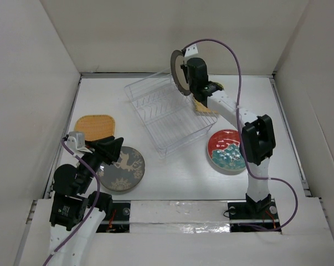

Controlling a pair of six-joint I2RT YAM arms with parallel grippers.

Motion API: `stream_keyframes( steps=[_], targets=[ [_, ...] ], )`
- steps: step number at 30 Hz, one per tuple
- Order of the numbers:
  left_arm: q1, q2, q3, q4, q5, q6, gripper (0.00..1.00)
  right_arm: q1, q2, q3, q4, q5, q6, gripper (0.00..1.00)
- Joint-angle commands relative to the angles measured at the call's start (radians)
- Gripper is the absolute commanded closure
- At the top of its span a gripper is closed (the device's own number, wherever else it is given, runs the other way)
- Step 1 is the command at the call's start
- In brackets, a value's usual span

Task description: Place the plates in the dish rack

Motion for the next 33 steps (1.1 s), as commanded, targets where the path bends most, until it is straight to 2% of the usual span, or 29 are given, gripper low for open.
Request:
stream_keyframes(
  steps=[1,8,13,17,22,27,31,33],
  targets=[
    [0.003,0.018,0.004,0.038,0.009,-0.002,0.57,0.001,-0.051,0.041,0.207,0.066,-0.046,1.0],
    [0.013,0.019,0.004,0.04,0.012,-0.001,0.57,0.039,-0.062,-0.139,0.25,0.056,0.006,1.0],
    [0.013,0.021,0.004,0.04,0.013,-0.001,0.56,0.059,-0.051,-0.181,0.25,0.098,0.032,0.99],
    [0.023,0.021,0.002,0.041,0.016,-0.001,0.56,0.059,-0.065,-0.18,0.218,0.096,0.086,0.8],
    [0.032,0.019,0.002,0.041,0.018,-0.001,0.56,0.068,-0.086,-0.176,0.161,0.113,0.144,0.67],
    [0.033,0.022,0.001,0.044,0.022,-0.001,0.56,0.077,-0.114,-0.207,0.146,0.129,0.176,0.48],
    [0.033,0.031,0.001,0.041,0.022,-0.002,0.56,0.024,-0.16,-0.175,0.051,0.037,0.267,0.45],
    [0.033,0.036,-0.001,0.041,0.018,-0.004,0.56,-0.005,-0.218,-0.198,0.044,-0.009,0.313,0.38]
  ],
)
